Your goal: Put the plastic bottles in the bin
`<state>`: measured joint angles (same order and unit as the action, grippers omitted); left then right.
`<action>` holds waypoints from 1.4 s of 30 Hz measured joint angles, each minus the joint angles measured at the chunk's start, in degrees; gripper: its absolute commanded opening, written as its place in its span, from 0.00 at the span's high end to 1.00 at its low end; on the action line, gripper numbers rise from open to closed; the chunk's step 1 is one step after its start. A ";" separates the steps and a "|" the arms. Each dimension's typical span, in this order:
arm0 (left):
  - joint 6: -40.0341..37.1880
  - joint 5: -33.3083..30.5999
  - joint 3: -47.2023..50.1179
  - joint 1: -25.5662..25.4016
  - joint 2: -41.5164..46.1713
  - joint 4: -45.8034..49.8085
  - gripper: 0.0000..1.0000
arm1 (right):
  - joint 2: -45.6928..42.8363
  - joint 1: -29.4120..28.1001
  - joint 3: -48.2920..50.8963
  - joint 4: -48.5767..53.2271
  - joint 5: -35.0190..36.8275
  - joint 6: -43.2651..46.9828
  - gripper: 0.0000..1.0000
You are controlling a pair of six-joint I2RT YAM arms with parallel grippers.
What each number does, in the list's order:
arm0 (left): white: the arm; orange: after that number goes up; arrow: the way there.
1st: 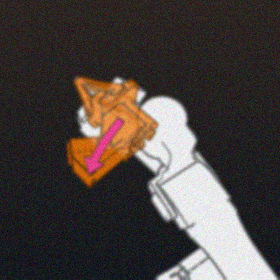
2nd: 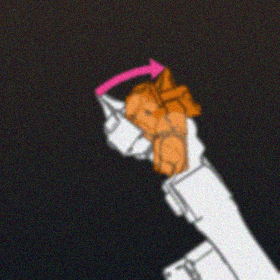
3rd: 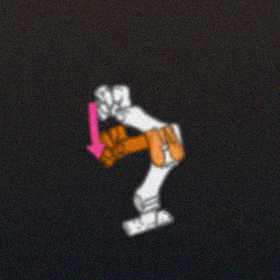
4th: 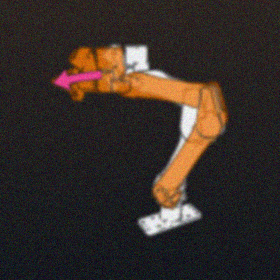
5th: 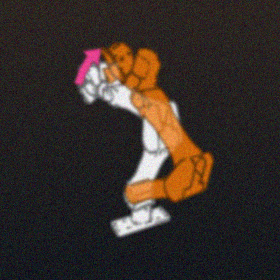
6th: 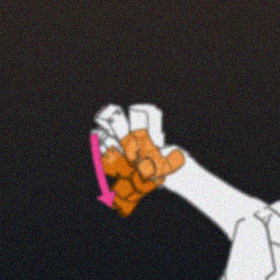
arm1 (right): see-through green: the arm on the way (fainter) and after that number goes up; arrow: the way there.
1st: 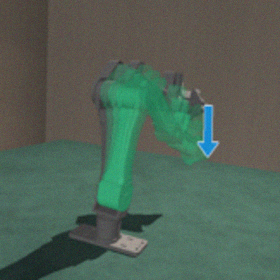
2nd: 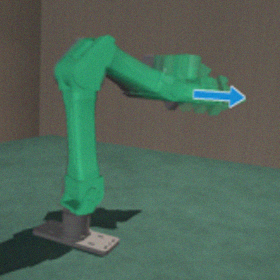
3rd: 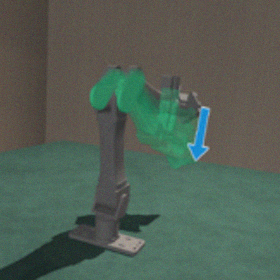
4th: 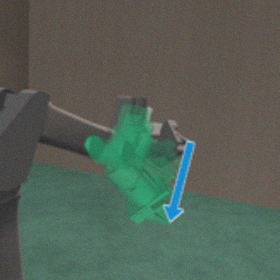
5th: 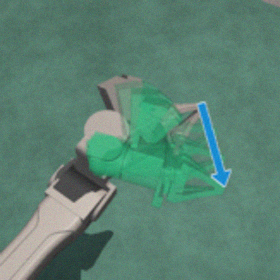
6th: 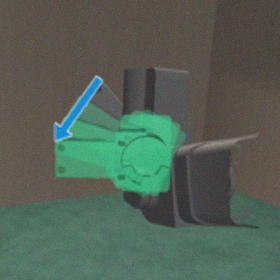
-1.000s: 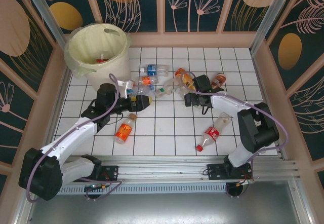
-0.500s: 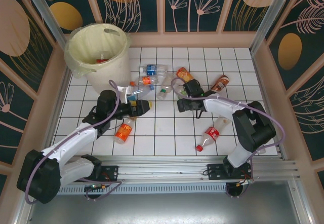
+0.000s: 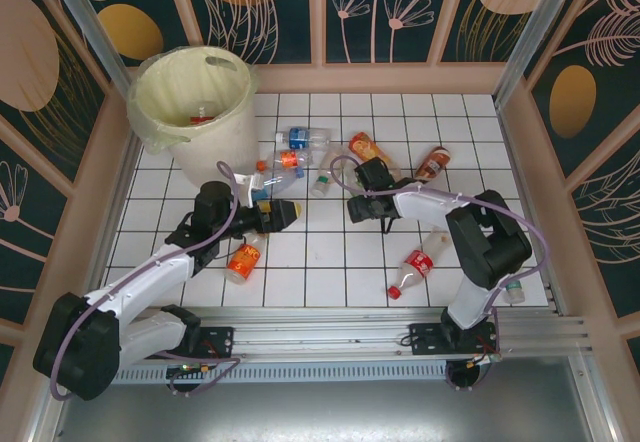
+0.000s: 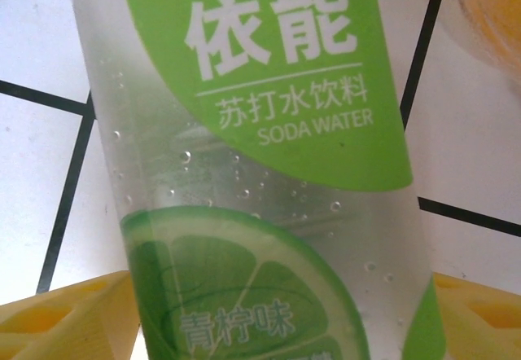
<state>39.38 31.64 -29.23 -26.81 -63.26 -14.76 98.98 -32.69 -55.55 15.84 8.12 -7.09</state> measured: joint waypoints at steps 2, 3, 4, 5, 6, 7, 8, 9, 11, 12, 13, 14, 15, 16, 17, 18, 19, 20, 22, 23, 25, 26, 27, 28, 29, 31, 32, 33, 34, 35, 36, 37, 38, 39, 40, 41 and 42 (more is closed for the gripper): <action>0.20 -0.17 0.42 0.00 -0.11 -0.20 0.01 | 0.22 0.00 -0.20 0.00 0.00 0.48 0.27; 0.28 -0.20 0.55 0.00 -0.13 -0.26 0.01 | 0.22 -0.02 -0.24 -0.02 -0.02 0.70 0.27; 0.39 -0.22 0.61 0.00 -0.15 -0.31 0.01 | 0.22 -0.09 -0.24 -0.15 0.00 0.83 0.28; 0.44 -0.22 0.66 0.00 -0.15 -0.48 0.01 | 0.22 -0.17 -0.24 -0.26 0.00 0.83 0.29; 0.61 -0.20 0.66 -0.02 -0.15 -0.74 0.01 | 0.22 -0.42 -0.24 -0.33 -0.02 0.87 0.31; 0.81 -0.22 0.68 -0.02 -0.15 -1.18 0.01 | 0.22 -0.74 -0.24 -0.42 0.00 0.94 0.33; 0.85 -0.22 0.74 -0.07 -0.15 -1.64 0.01 | 0.20 -1.09 -0.24 -0.52 0.00 1.05 0.33; 1.03 -0.24 0.76 -0.13 -0.15 -1.92 0.01 | 0.20 -1.51 -0.24 -0.61 0.00 1.09 0.34; 1.27 -0.22 0.81 -0.22 -0.22 -2.32 0.01 | 0.17 -2.14 -0.24 -0.66 -0.02 1.25 0.37; 1.36 -0.22 0.81 -0.33 -0.39 -2.60 0.01 | 0.15 -2.36 -0.24 -0.66 0.00 1.25 0.37; 1.49 -0.22 0.81 -0.33 -0.68 -2.91 0.01 | 0.07 -2.60 -0.24 -0.63 -0.04 1.25 0.37; 1.62 -0.22 0.81 -0.33 -0.85 -3.08 0.01 | -0.07 -2.73 -0.24 -0.63 -0.04 1.25 0.37; 1.75 -0.22 0.81 -0.33 -1.05 -3.23 0.01 | -0.28 -2.93 -0.22 -0.63 -0.04 1.25 0.38; 1.97 -0.22 0.81 -0.33 -1.18 -3.41 0.01 | -0.70 -3.04 -0.17 -0.63 -0.07 1.22 0.38; 2.29 -0.20 0.85 -0.33 -1.25 -3.72 0.02 | -1.11 -3.13 -0.07 -0.66 -0.15 1.20 0.38; 2.60 -0.20 0.90 -0.33 -1.29 -4.24 0.02 | -2.01 -3.21 0.22 -0.66 -0.33 1.16 0.38; 2.95 -0.17 0.98 -0.33 -1.31 -4.92 0.02 | -3.04 -3.28 0.61 -0.68 -0.63 1.01 0.38; 3.30 -0.15 1.07 -0.33 -1.31 -5.70 0.02 | -4.26 -3.32 1.11 -0.76 -0.90 0.76 0.38; 4.35 0.02 1.29 -0.33 -1.38 -7.50 0.03 | -7.50 -3.32 2.34 -1.05 -2.34 0.13 0.38; 4.79 0.07 1.42 -0.33 -1.51 -8.46 0.03 | -8.98 -3.32 2.86 -1.27 -3.10 -0.42 0.38; 6.05 0.55 1.60 -0.33 -1.99 -10.69 0.03 | -12.79 -3.30 4.11 -2.10 -5.33 -1.68 0.39; 6.75 0.81 1.75 -0.33 -2.27 -12.11 0.03 | -14.38 -3.19 4.72 -2.62 -6.45 -2.29 0.39; 7.61 0.98 1.95 -0.35 -2.60 -13.73 0.03 | -16.41 -3.02 5.53 -3.32 -8.11 -3.02 0.40; 8.66 1.18 2.25 -0.39 -2.99 -15.80 0.03 | -18.16 -2.82 6.29 -3.91 -9.60 -3.80 0.41; 9.29 1.33 2.49 -0.44 -3.26 -17.27 0.03 | -19.85 -2.49 7.06 -4.37 -11.08 -4.50 0.41; 11.21 1.60 2.97 -0.81 -4.15 -21.07 0.03 | -22.97 -1.53 8.39 -5.25 -14.25 -5.97 0.41; 11.93 1.57 3.10 -0.98 -4.52 -22.60 0.03 | -24.20 -1.03 8.90 -5.68 -15.67 -6.75 0.41; 12.79 1.60 3.19 -1.27 -4.96 -24.44 0.03 | -25.62 -0.55 9.53 -6.25 -17.35 -7.34 0.41; 13.66 1.68 3.23 -1.49 -5.44 -26.36 0.02 | -26.80 -0.17 9.99 -6.67 -18.86 -8.07 0.41; 14.43 1.79 3.26 -1.73 -5.90 -28.20 0.02 | -27.69 0.13 10.34 -6.97 -20.15 -8.50 0.41; 15.23 1.84 3.26 -1.97 -6.43 -30.14 0.02 | -28.74 0.42 10.64 -7.19 -21.62 -9.03 0.41; 16.02 1.99 3.26 -2.25 -7.04 -32.28 0.02 | -29.66 0.52 10.91 -7.45 -22.99 -9.66 0.41; 16.57 1.99 3.23 -2.47 -7.50 -33.77 0.02 | -30.36 0.68 11.08 -7.72 -24.13 -10.01 0.41; 17.18 2.01 3.19 -2.67 -8.11 -35.39 0.02 | -31.08 0.74 11.28 -8.07 -25.40 -10.45 0.41; 17.77 2.01 3.13 -2.91 -8.68 -36.65 0.02 | -31.69 0.76 11.39 -8.37 -26.67 -10.95 0.41; 18.21 2.01 2.99 -3.15 -9.31 -37.86 0.02 | -32.26 1.16 11.50 -8.76 -28.17 -11.37 0.41; 18.82 2.01 2.75 -3.41 -10.12 -39.36 0.02 | -32.85 1.55 11.65 -9.31 -29.46 -11.76 0.41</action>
<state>58.19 33.65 -26.48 -30.22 -73.38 -54.13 66.13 -31.14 -43.90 6.52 -21.34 -18.85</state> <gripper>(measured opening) 0.978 0.591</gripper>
